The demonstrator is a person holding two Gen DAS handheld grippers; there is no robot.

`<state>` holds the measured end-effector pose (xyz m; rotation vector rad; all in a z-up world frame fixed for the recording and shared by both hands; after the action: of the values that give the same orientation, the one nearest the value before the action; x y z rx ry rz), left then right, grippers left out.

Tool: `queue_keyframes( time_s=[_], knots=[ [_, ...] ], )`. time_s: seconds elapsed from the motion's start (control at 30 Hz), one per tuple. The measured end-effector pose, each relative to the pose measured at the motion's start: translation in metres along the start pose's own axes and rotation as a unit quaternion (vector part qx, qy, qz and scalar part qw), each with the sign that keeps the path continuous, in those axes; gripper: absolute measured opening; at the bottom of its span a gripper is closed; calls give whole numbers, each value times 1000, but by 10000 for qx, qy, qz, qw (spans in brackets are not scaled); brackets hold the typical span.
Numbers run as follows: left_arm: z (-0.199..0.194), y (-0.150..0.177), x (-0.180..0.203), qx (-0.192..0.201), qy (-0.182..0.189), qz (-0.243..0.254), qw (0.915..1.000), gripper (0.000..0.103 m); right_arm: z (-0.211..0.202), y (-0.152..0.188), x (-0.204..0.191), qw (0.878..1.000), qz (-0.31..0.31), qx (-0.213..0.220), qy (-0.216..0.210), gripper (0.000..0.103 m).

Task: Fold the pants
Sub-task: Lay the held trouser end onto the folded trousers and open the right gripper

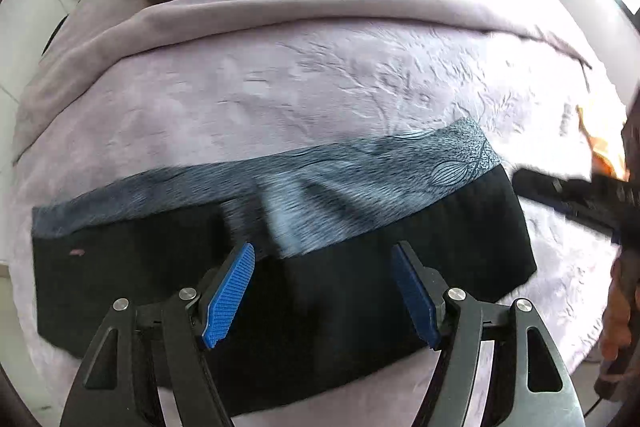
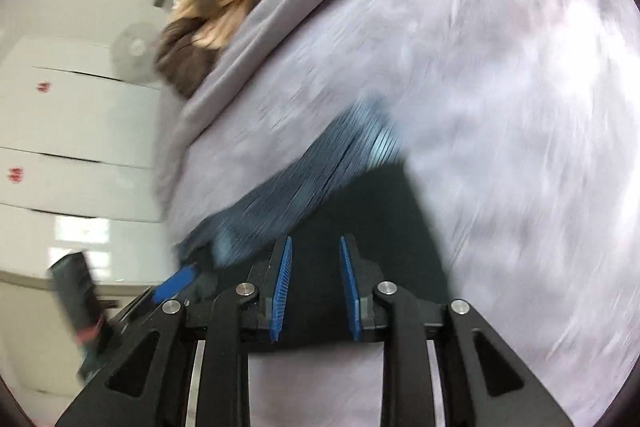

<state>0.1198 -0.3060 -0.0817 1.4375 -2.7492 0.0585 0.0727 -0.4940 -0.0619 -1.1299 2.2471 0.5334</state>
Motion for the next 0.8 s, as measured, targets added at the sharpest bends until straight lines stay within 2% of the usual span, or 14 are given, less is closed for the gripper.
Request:
queue_keyframes(
  time_s=[0.13, 0.2, 0.23, 0.27, 0.3, 0.33, 0.4, 0.47, 0.5, 0.57, 0.6, 0.67, 0.7, 0.8],
  knots=[
    [35, -7, 0, -194, -441, -127, 9988, 72, 15, -37, -1, 9966, -414, -118, 702, 27],
    [42, -1, -7, -137, -539, -118, 9984, 73, 32, -47, 0, 9926, -518, -413, 1020, 27],
    [41, 3, -10, -103, -589, -97, 9982, 76, 41, -47, -3, 9913, -572, -627, 1006, 27],
    [42, 4, -13, -144, -602, -153, 9980, 83, 42, -45, -8, 9912, -694, -697, 885, 27],
    [44, 3, -17, -197, -495, -231, 9983, 84, 39, -43, -13, 9918, -826, -711, 663, 27],
    [47, 2, -24, -287, -234, -427, 9984, 84, 31, -43, -16, 9932, -884, -634, 425, 27],
    [51, 2, -35, -383, 32, -706, 9968, 89, 13, -47, -9, 9950, -812, -383, 440, 31],
    [51, 1, -35, -359, -28, -675, 9971, 89, 3, -60, 8, 9950, -671, -253, 693, 32],
    [49, 0, -32, -284, -188, -533, 9980, 89, 3, -64, 17, 9955, -570, -339, 676, 32],
    [48, -1, -27, -196, -353, -375, 9985, 89, 12, -73, 35, 9959, -351, -640, 527, 32],
    [48, -1, -27, -175, -390, -333, 9985, 89, 19, -75, 39, 9958, -291, -786, 372, 28],
    [50, -2, -31, -198, -292, -381, 9987, 94, 28, -72, 39, 9951, -275, -936, 128, 27],
    [50, -2, -34, -229, -282, -438, 9984, 98, 34, -71, 34, 9945, -362, -951, 264, 27],
    [50, -6, -41, -360, -156, -557, 9977, 99, 39, -66, 28, 9913, -485, -1020, 678, 30]
  ],
)
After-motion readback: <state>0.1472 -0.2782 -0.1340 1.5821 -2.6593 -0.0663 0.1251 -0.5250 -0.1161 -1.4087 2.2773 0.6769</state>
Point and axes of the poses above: each gripper's, at about its wrist camera, not at the fingertips, and z roughly the way its jaws point, x to its right, y to its underside, the point moved 4 cm from there along z, roughly the way its jaws point, and after that the axes turned 15 degrees about -x, right-handed, at the moved point
